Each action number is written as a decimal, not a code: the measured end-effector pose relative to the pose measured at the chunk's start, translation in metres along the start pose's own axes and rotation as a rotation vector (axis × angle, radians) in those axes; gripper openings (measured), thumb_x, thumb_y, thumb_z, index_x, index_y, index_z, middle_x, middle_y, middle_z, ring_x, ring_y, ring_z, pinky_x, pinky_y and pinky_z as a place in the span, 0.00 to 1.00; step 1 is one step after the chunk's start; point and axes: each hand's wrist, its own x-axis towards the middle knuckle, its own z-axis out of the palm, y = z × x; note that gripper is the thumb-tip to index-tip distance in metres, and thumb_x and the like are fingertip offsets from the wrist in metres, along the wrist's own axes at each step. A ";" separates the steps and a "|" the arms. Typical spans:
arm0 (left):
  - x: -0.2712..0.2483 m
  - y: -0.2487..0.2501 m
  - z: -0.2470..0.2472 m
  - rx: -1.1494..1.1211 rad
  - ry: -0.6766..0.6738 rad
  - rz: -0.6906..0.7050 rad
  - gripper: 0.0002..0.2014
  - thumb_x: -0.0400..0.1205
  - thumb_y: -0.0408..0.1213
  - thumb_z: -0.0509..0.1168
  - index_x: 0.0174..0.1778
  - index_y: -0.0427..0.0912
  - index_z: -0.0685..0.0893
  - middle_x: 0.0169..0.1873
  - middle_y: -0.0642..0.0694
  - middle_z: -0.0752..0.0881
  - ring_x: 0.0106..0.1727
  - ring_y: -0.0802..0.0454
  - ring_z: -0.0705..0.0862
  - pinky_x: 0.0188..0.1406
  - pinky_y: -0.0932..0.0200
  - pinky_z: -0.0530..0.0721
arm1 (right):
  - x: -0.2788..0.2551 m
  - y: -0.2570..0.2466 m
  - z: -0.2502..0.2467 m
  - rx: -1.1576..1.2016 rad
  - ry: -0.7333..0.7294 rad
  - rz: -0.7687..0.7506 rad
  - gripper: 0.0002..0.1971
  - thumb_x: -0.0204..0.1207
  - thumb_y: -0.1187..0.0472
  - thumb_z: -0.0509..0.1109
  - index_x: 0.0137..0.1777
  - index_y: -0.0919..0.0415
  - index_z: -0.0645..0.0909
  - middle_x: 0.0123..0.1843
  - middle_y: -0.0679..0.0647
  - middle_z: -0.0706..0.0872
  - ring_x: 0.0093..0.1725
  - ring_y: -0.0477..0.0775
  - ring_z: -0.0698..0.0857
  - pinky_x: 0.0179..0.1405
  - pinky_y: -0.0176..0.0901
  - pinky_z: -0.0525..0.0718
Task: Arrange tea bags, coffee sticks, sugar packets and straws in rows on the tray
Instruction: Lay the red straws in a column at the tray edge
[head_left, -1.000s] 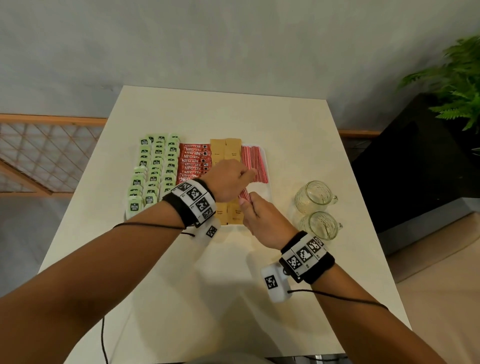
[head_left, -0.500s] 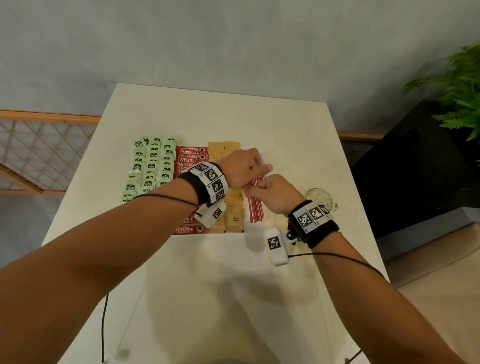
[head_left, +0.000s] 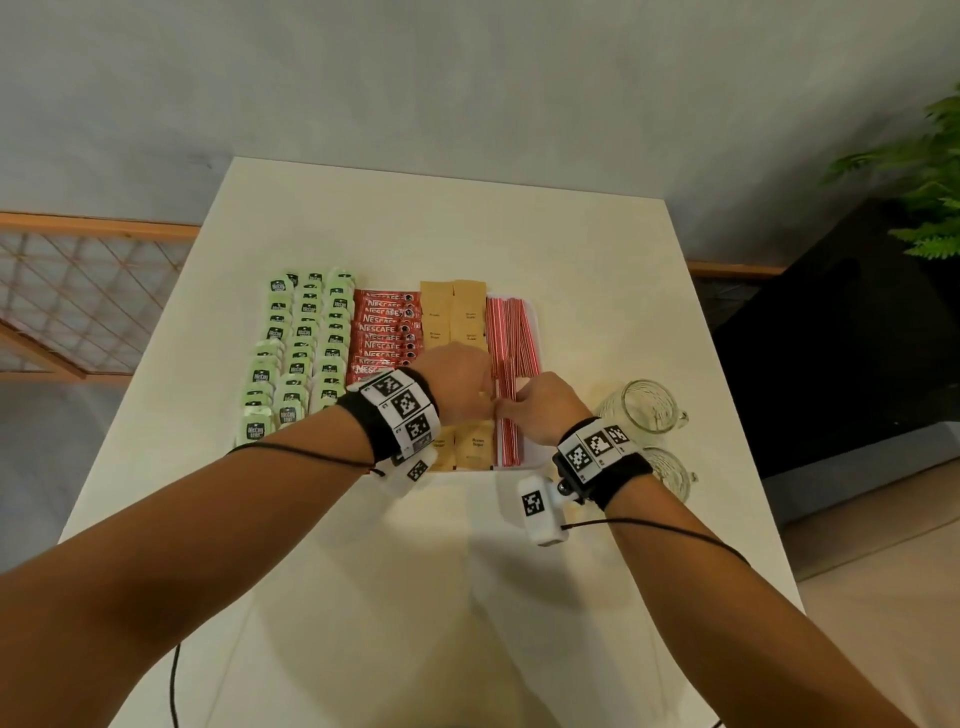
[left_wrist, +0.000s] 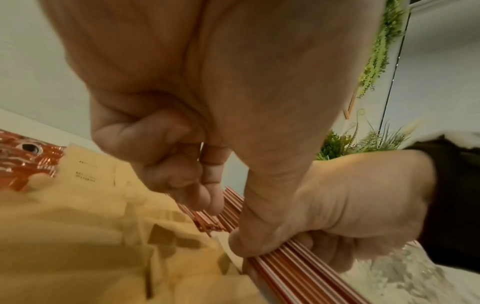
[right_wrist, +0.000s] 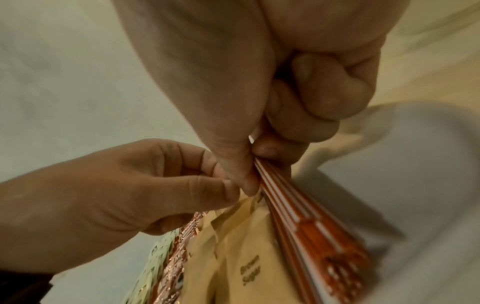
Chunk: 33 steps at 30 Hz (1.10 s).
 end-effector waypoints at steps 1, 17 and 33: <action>0.000 0.001 0.002 0.000 -0.008 -0.005 0.14 0.77 0.49 0.71 0.47 0.42 0.86 0.42 0.44 0.89 0.43 0.46 0.88 0.40 0.50 0.89 | 0.000 0.000 0.000 -0.005 0.007 0.005 0.28 0.82 0.50 0.73 0.21 0.57 0.72 0.20 0.48 0.72 0.21 0.46 0.72 0.21 0.34 0.65; 0.008 0.010 0.015 0.064 -0.005 0.035 0.17 0.76 0.52 0.75 0.54 0.47 0.82 0.45 0.50 0.83 0.47 0.49 0.83 0.40 0.56 0.80 | 0.001 0.003 -0.014 -0.063 0.040 0.077 0.19 0.76 0.48 0.78 0.32 0.56 0.76 0.31 0.51 0.81 0.31 0.50 0.82 0.25 0.38 0.72; 0.015 0.009 0.026 -0.012 0.002 0.026 0.22 0.77 0.52 0.75 0.60 0.46 0.77 0.49 0.48 0.83 0.48 0.48 0.82 0.40 0.56 0.76 | -0.002 0.005 -0.022 -0.174 0.175 0.152 0.16 0.77 0.52 0.77 0.36 0.60 0.77 0.35 0.55 0.84 0.36 0.58 0.86 0.31 0.42 0.78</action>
